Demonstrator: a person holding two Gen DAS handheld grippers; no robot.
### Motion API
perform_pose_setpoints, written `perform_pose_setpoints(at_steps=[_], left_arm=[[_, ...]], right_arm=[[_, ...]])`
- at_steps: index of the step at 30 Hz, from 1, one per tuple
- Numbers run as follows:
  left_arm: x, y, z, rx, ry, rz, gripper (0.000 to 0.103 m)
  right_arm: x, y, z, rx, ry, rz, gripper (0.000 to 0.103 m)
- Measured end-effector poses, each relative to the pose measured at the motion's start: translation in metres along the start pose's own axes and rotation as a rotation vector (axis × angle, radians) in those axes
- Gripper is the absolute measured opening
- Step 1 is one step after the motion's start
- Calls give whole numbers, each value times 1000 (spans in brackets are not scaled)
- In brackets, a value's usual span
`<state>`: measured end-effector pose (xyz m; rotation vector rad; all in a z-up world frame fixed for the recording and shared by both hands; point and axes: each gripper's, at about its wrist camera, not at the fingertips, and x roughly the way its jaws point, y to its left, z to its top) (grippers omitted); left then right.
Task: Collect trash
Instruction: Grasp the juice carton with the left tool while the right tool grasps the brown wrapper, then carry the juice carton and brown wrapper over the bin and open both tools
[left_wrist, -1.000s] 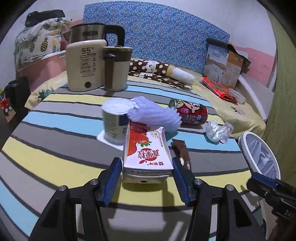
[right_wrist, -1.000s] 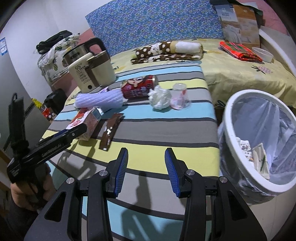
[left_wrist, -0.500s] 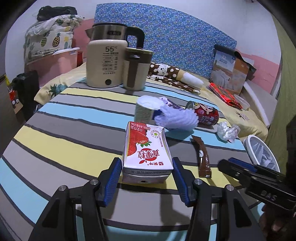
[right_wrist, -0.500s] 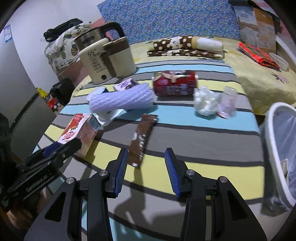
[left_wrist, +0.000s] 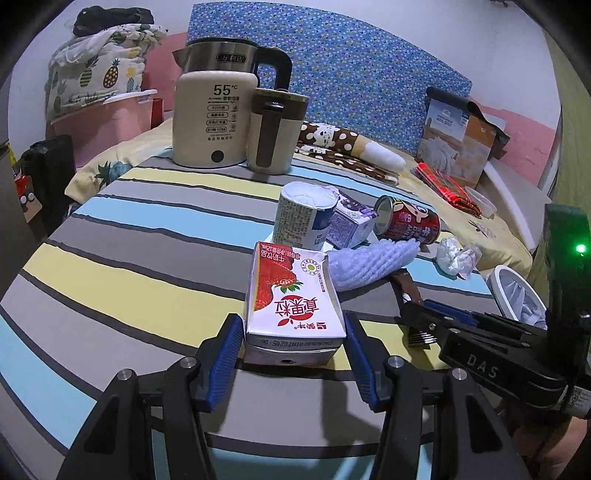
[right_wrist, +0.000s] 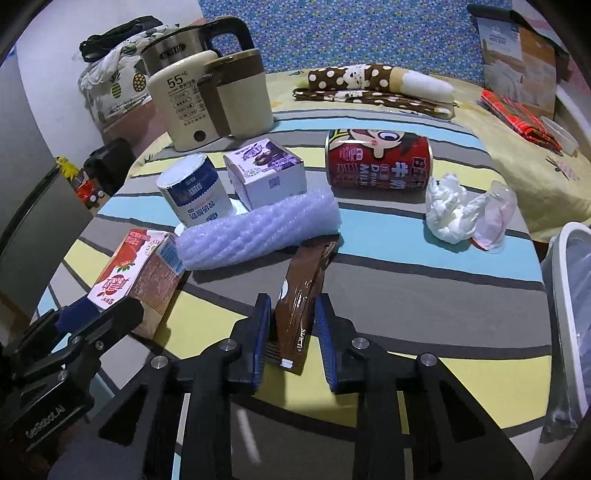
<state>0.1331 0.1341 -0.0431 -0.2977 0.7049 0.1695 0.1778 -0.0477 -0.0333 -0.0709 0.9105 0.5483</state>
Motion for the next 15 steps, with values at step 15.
perform_pose_setpoints(at_steps=[15], left_arm=[[-27, -29, -6, 47, -16, -6, 55]], right_arm=[[-48, -4, -13, 3, -83, 42, 24]])
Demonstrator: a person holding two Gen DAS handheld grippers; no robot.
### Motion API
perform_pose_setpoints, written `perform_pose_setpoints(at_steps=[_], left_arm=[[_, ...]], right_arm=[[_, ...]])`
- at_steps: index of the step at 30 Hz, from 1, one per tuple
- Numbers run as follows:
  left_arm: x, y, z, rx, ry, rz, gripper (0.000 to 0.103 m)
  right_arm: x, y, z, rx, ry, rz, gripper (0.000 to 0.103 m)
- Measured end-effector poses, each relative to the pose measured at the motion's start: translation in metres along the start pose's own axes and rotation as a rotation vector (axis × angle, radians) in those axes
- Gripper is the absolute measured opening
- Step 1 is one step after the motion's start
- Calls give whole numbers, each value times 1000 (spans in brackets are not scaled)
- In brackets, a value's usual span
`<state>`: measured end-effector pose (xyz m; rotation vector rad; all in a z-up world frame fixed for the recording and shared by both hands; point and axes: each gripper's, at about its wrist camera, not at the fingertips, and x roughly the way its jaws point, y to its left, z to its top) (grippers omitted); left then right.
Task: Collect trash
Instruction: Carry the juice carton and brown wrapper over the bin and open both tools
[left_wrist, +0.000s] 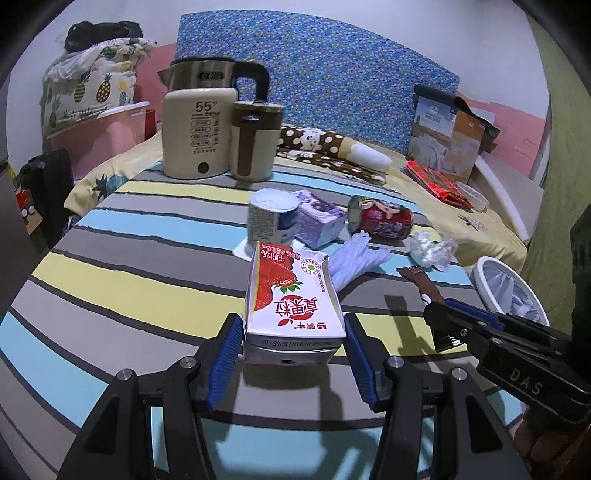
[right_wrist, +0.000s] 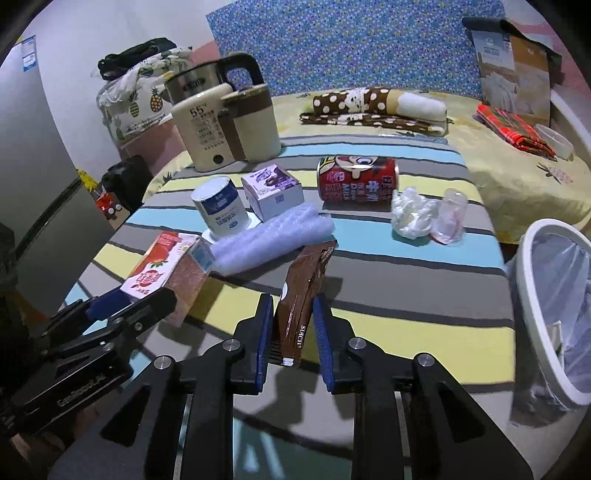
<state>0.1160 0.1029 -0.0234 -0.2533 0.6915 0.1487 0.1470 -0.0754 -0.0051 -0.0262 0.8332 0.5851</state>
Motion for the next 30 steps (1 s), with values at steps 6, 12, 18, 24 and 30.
perform_pose_setpoints(at_steps=[6, 12, 18, 24, 30], left_arm=[[-15, -23, -1, 38, -17, -24, 55], [-23, -54, -1, 82, -23, -65, 55], [-24, -84, 1, 128, -24, -110, 55], [-20, -113, 5, 170, -22, -156, 55], [-14, -141, 6, 217, -13, -195, 55]], right_arm=[[-19, -6, -3, 18, -34, -6, 24], [-36, -17, -7, 36, -69, -21, 24], [-50, -36, -10, 67, -100, -55, 24], [-66, -60, -12, 108, -131, -100, 24], [-78, -86, -17, 154, -153, -142, 24]])
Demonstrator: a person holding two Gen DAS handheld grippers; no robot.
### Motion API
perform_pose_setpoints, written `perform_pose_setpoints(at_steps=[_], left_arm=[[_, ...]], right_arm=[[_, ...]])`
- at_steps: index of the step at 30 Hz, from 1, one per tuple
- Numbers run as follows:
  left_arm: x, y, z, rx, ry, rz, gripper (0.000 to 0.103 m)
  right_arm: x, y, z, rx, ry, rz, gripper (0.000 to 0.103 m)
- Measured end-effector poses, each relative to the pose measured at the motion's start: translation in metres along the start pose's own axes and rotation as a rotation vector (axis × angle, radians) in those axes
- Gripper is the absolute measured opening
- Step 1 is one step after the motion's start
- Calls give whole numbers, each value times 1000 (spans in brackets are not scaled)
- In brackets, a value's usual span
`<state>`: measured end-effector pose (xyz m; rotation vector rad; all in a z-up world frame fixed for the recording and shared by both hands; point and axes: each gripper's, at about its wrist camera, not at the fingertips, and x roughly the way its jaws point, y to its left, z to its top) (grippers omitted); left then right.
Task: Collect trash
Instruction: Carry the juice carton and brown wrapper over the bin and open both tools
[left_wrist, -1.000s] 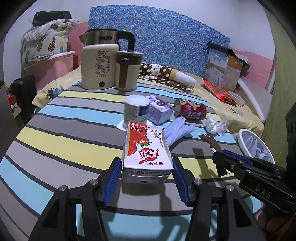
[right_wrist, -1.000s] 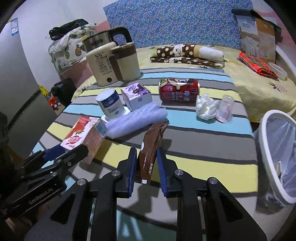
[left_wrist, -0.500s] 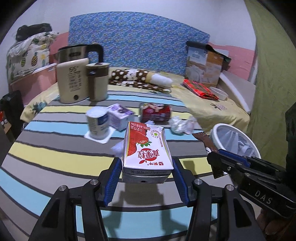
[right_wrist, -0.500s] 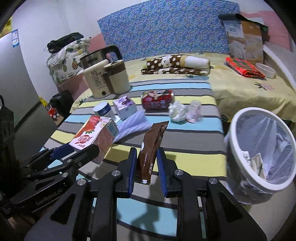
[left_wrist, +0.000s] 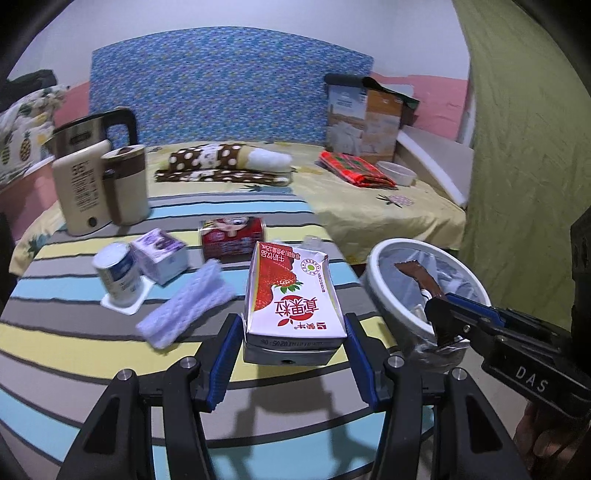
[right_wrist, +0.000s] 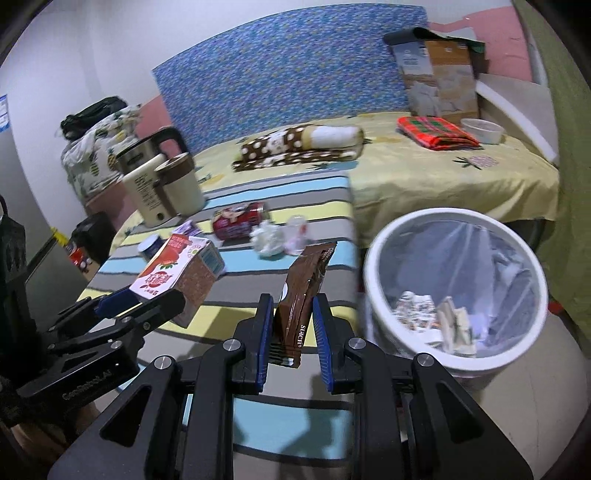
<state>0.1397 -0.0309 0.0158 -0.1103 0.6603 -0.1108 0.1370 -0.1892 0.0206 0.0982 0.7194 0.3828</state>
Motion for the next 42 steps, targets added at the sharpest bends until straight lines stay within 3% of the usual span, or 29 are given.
perform_pose_setpoints(at_steps=[23, 39, 42], left_arm=[[73, -100, 24, 126, 65, -237, 55], [133, -140, 23, 161, 150, -321, 56], [140, -139, 25, 146, 161, -331, 56]], right_arm=[[-8, -98, -3, 156, 3, -167, 24], [6, -132, -5, 202, 75, -217, 26], [6, -135, -6, 206, 72, -224, 32]])
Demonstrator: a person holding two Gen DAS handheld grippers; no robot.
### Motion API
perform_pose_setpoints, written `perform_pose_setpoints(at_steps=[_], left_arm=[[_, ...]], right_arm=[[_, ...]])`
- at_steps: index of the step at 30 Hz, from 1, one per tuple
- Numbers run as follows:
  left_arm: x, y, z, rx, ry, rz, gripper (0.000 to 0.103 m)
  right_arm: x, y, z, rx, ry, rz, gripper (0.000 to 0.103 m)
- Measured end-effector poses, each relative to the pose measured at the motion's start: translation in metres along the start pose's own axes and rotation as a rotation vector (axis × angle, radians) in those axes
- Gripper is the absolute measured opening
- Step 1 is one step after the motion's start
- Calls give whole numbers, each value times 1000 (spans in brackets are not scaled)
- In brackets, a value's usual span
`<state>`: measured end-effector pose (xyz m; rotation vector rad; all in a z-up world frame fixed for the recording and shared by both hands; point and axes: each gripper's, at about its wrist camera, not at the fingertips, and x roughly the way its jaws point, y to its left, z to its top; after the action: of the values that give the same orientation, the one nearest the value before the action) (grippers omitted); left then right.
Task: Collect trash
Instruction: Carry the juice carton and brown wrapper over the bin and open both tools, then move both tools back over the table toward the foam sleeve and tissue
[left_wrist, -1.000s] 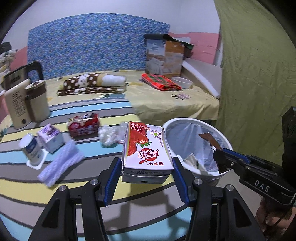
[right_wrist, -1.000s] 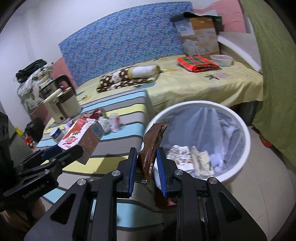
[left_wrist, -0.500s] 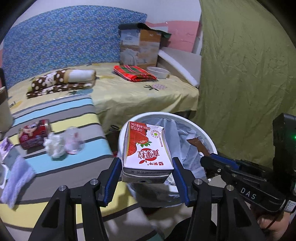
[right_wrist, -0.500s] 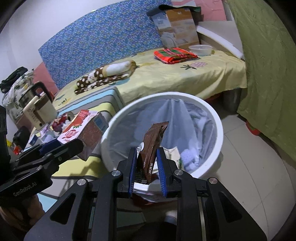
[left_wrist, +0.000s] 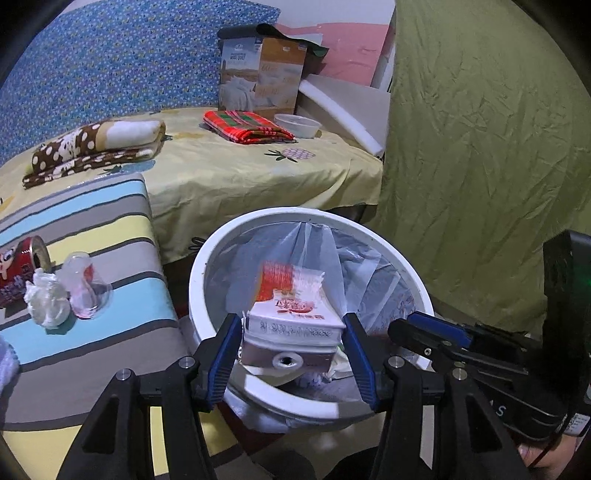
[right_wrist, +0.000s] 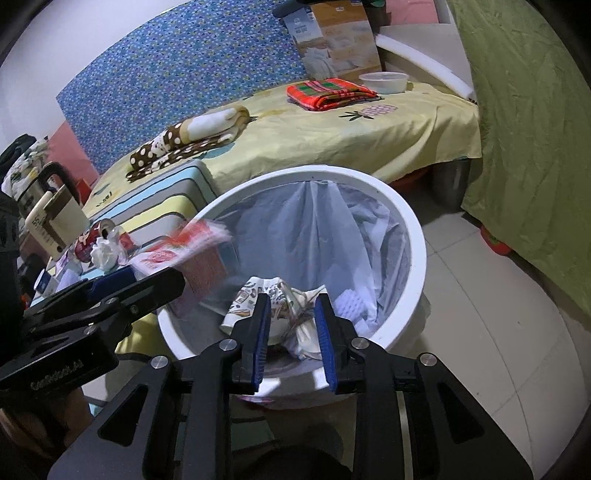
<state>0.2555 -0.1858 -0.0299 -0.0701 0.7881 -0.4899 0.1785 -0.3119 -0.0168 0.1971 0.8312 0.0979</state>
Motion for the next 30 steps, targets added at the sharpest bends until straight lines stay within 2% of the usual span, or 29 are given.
perform_pose_setpoints(at_steps=[4, 15, 30], left_arm=[[-2, 3, 1, -6, -7, -3, 56], [-45, 16, -10, -35, -61, 27, 56], [-117, 49, -47, -76, -128, 145, 56]], right_arm=[[-3, -1, 0, 1, -11, -5, 40], [-21, 18, -3, -28, -43, 44, 40], [-33, 74, -19, -137, -49, 161, 40]])
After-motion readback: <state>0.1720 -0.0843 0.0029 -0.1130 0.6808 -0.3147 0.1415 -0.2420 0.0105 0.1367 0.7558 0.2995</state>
